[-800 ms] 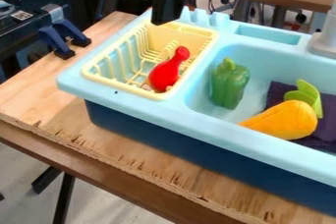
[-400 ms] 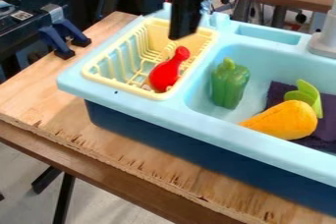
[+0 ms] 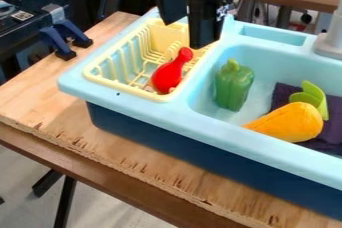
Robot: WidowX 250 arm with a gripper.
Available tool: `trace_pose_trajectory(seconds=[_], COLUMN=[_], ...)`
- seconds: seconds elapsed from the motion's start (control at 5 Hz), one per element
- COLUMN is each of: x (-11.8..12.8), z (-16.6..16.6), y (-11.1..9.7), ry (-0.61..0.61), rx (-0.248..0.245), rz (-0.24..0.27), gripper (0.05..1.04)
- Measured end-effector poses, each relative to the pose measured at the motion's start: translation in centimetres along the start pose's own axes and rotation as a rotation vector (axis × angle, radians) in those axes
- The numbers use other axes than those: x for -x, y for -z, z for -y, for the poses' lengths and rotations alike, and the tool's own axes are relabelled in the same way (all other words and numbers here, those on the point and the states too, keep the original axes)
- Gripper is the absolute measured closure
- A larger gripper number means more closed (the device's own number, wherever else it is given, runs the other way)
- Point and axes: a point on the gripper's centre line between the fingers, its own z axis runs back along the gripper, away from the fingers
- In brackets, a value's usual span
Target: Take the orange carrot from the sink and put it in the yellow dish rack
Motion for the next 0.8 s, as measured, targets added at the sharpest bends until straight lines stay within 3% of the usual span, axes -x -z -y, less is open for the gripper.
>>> trace_pose_trajectory(seconds=[0.2, 0.4, 0.6, 0.8], x=[-2.0, -3.5, -5.2, -5.7], z=[1.4, 3.6, 6.1, 7.1], y=[1.6, 3.9, 4.5, 5.8], ry=[0.094, 0.164, 0.205, 0.206], rx=[0.001, 0.041, 0.03, 0.076], rz=[0.063, 0.065, 0.051, 0.046], gripper=[0.078, 0.078, 0.078, 0.078])
